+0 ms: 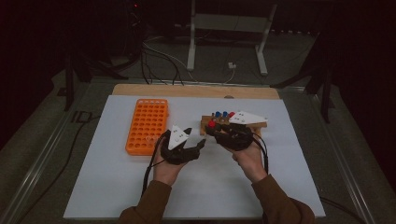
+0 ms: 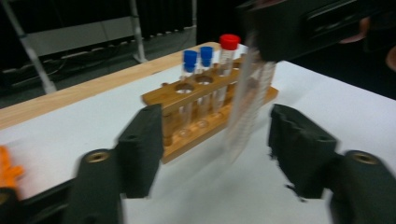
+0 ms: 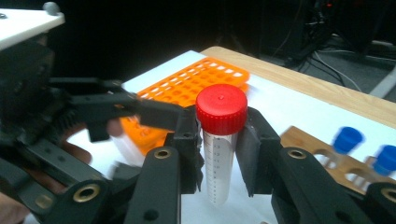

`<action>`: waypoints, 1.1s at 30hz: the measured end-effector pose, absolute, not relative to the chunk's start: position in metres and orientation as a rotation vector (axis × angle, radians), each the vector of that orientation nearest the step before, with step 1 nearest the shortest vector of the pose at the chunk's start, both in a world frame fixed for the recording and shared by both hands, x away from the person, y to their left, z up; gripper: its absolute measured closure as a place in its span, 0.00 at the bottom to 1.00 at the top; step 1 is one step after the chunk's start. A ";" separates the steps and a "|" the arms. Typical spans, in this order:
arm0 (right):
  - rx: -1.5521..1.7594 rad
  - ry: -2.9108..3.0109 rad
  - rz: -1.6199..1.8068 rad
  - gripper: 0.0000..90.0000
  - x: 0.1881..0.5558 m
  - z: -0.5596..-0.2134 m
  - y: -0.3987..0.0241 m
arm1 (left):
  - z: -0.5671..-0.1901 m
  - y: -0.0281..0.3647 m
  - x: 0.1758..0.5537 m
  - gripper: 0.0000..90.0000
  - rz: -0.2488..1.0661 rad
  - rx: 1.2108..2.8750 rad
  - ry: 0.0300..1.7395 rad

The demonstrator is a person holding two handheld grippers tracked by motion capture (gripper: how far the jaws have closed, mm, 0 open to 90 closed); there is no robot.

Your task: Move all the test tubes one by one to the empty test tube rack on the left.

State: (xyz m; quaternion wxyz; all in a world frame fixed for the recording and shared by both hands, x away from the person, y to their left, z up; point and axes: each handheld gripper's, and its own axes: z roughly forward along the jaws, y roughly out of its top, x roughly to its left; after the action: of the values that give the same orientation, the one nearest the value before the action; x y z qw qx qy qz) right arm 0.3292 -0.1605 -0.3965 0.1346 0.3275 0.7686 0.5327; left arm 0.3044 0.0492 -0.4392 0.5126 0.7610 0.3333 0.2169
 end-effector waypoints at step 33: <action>1.019 2.136 1.531 0.04 0.335 -0.410 -0.187 | -0.435 0.086 0.301 0.83 0.497 1.795 0.798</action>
State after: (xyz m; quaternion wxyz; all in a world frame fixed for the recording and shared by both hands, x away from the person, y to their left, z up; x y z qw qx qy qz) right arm 0.3348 -0.1867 -0.4098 0.1611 0.3568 0.7480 0.5360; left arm 0.3013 0.0856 -0.4348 0.5291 0.7517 0.3341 0.2083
